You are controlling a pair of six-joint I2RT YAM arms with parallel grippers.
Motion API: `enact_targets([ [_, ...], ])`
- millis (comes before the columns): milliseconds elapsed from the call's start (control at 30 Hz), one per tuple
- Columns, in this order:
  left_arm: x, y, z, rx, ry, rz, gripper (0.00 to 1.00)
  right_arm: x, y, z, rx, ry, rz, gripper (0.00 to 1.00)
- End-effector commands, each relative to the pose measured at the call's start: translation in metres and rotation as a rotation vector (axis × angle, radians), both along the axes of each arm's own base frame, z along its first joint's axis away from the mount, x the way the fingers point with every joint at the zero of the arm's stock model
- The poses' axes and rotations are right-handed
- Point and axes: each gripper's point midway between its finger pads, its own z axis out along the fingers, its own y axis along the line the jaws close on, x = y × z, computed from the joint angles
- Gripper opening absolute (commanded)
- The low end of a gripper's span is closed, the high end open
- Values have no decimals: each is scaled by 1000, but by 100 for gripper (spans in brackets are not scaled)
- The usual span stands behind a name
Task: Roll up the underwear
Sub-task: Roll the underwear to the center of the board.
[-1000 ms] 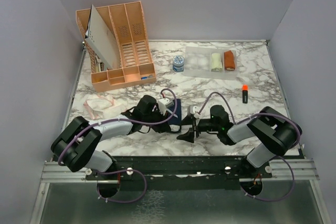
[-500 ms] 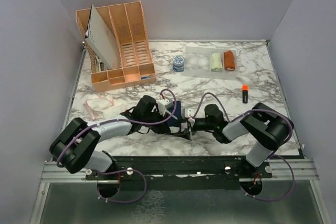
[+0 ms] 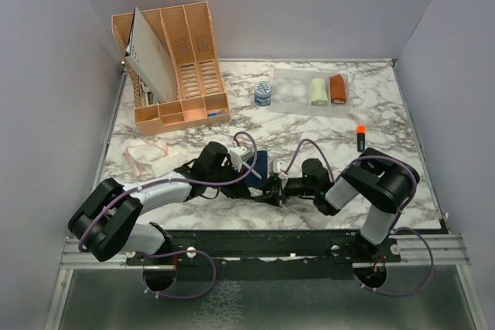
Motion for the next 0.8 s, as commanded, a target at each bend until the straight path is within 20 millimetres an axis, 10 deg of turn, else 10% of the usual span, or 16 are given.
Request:
enact_targets([
  [0, 0, 3, 5, -15, -12, 18, 7, -11, 8, 15, 82, 98, 26, 42],
  [333, 0, 4, 7, -24, -21, 26, 8, -20, 10, 22, 137, 228, 30, 21],
  [467, 2, 7, 7, -14, -26, 52, 35, -16, 11, 18, 128, 295, -10, 2],
  [767, 14, 39, 20, -77, -16, 359, 76, -3, 10, -8, 44, 815, -157, 0],
])
